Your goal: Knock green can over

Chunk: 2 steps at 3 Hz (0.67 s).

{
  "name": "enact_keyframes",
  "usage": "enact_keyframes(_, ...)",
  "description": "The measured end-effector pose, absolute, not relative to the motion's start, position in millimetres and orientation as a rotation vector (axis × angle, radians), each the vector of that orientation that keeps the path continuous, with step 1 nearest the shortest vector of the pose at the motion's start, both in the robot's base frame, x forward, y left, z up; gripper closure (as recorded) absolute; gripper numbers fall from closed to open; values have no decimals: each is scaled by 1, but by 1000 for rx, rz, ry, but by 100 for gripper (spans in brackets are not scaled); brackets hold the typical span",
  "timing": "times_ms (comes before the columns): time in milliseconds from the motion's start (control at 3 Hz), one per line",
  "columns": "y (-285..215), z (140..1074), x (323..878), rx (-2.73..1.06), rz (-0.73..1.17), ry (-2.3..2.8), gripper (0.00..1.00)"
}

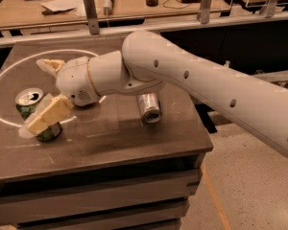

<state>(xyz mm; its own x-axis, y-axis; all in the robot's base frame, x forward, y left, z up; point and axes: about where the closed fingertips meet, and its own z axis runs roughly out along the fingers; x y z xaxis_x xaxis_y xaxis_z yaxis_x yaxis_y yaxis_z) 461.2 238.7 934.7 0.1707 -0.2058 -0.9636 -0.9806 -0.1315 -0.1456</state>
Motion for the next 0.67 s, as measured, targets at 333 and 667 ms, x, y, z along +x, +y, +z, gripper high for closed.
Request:
enact_keyframes(333, 243, 919, 448, -1504, 1114, 1194, 0)
enact_keyframes(667, 256, 902, 434, -1534, 1115, 1185, 0)
